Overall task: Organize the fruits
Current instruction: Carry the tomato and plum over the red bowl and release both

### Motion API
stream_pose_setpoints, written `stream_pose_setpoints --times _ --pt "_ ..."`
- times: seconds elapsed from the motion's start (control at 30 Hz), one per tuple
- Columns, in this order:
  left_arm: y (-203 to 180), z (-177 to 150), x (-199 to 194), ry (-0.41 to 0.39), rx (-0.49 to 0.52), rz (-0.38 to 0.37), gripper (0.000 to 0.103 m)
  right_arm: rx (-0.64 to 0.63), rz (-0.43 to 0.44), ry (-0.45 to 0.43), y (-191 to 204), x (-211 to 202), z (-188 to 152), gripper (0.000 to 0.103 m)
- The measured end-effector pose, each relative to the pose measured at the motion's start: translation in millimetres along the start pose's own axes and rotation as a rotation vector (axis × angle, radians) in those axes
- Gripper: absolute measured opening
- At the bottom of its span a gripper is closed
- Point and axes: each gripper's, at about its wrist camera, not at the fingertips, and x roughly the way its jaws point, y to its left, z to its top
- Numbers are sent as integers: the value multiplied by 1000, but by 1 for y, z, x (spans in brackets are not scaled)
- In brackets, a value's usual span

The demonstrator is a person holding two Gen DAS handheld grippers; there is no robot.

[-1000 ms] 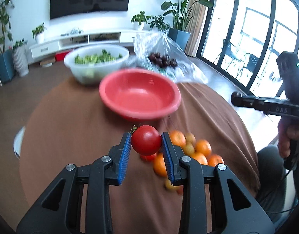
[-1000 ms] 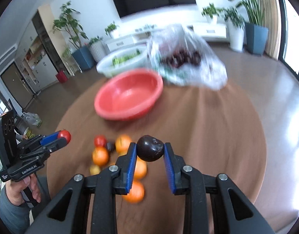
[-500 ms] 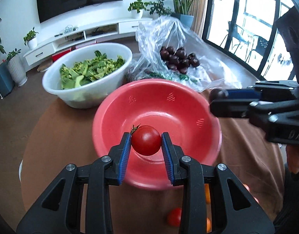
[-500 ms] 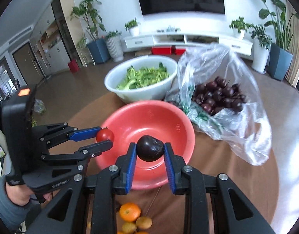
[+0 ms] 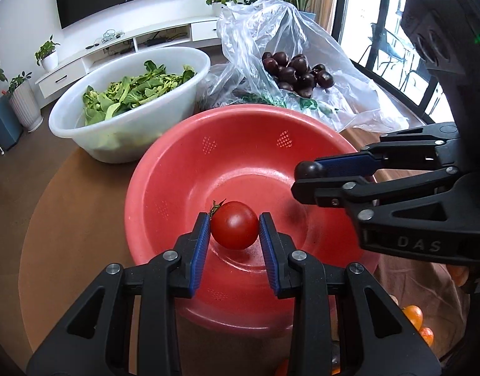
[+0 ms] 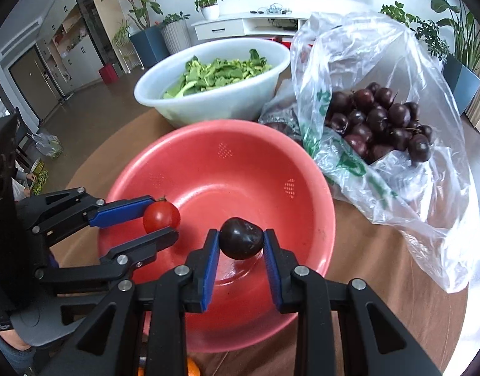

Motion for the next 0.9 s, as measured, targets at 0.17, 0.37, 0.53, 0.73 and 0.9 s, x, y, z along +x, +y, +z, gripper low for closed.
stream_pose_setpoints --times 0.17,0.37,0.53,0.73,0.9 --pt "-1 -1 5 11 5 -3 30 -7 -18 18 1 13 2 31" --pt "-2 -3 8 15 10 6 30 -48 -44 23 10 21 3 31" --pt "-3 -3 9 19 12 13 30 -52 -50 25 11 23 4 32" --pt "-5 -3 11 29 24 16 31 -55 -34 22 13 23 5 48" --pt "-5 -3 12 34 23 19 32 -55 -37 14 12 18 3 53"
